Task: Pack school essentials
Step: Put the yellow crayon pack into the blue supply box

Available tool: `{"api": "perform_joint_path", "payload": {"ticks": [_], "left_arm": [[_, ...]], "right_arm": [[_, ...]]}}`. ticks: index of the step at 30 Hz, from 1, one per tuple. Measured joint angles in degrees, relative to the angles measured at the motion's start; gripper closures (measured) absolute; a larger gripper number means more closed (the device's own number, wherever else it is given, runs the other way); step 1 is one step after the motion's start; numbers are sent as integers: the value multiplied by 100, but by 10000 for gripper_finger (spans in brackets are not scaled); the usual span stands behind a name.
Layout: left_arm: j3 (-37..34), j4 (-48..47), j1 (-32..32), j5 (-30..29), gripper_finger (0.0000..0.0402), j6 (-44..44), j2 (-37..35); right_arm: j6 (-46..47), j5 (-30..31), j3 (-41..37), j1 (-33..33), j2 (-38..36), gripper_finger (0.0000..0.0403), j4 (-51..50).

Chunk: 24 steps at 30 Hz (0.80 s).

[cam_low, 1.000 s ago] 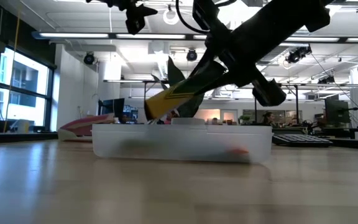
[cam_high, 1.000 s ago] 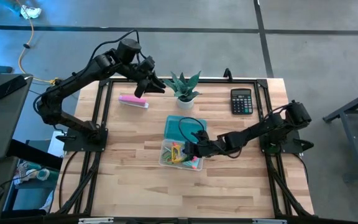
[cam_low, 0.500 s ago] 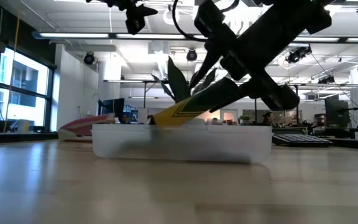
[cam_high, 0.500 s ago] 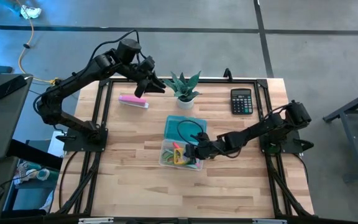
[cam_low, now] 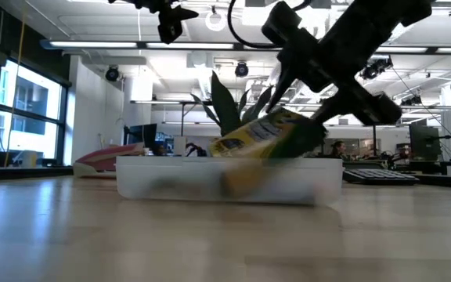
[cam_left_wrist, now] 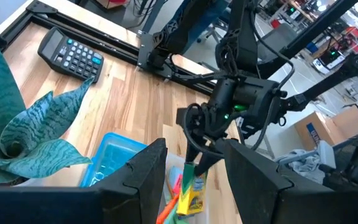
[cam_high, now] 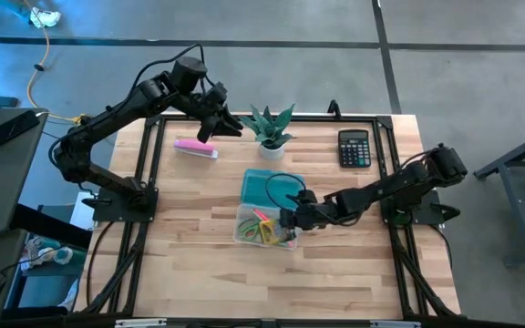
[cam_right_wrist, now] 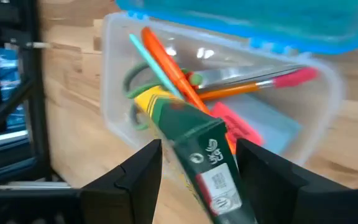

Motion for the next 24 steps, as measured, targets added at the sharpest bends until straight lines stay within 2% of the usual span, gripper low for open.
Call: {"api": "perform_joint_path", "payload": {"ticks": [9,19,24], "left_arm": [[0,-40,-2,-2,250,15,2],[0,-166,-2,-66,250,66,2],[0,-166,-2,-85,250,111,2]], "right_arm": [[4,4,0,0,-272,208,-544],[111,-86,0,170,-269,208,-455],[328,61,0,327,-158,208,-443]]}}
